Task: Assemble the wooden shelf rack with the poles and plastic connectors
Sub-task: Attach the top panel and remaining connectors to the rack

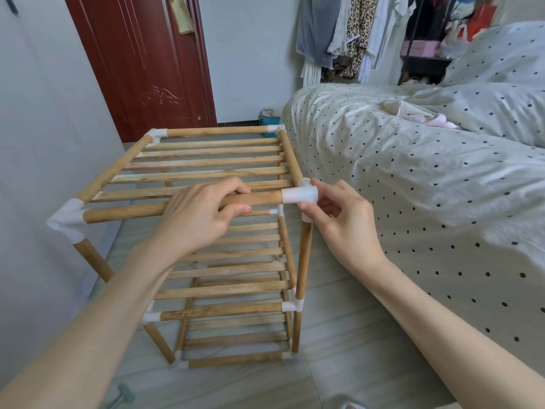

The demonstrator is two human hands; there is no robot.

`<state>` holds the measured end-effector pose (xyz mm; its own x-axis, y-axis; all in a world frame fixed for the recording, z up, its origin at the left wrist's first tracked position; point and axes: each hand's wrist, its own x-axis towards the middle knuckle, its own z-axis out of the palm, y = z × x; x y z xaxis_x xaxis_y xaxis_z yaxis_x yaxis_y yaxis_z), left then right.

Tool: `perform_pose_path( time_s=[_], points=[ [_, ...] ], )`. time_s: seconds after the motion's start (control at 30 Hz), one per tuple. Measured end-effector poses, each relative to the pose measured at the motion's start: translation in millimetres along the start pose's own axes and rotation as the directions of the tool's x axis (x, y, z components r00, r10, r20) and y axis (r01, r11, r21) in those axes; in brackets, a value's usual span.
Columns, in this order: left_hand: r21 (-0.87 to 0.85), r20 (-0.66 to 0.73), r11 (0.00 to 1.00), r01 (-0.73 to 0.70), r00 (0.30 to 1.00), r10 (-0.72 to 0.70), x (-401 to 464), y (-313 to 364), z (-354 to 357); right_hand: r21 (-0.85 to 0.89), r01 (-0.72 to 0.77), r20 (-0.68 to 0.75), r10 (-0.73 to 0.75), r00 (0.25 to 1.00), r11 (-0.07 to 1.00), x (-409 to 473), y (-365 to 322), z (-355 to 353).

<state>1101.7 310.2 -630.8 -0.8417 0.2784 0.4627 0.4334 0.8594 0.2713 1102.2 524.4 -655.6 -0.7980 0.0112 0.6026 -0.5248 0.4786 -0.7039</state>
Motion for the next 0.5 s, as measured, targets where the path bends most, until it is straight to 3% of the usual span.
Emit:
perform_pose_path(
  time_s=[0.13, 0.27, 0.4, 0.5],
  points=[
    [-0.063, 0.02, 0.998, 0.017, 1.0, -0.016, -2, -7, -8, -0.01, 0.076, -0.039, -0.076, 0.996, 0.997, -2, -6, 8],
    [0.033, 0.098, 0.999, 0.01, 0.995, -0.013, -7, -12, -14, 0.019, 0.069, 0.021, -0.07, 0.997, 0.997, -5, -8, 13],
    [-0.023, 0.134, 1.0, -0.017, 0.991, 0.02, -7, -7, -18, 0.261, -0.115, 0.031, 0.111, 0.993, 0.958, -4, -1, 8],
    [0.003, 0.068, 0.996, -0.086, 0.994, 0.086, -6, 10, -12, 0.417, -0.263, -0.004, 0.291, 0.957, 0.87, -4, 3, 9]
  ],
)
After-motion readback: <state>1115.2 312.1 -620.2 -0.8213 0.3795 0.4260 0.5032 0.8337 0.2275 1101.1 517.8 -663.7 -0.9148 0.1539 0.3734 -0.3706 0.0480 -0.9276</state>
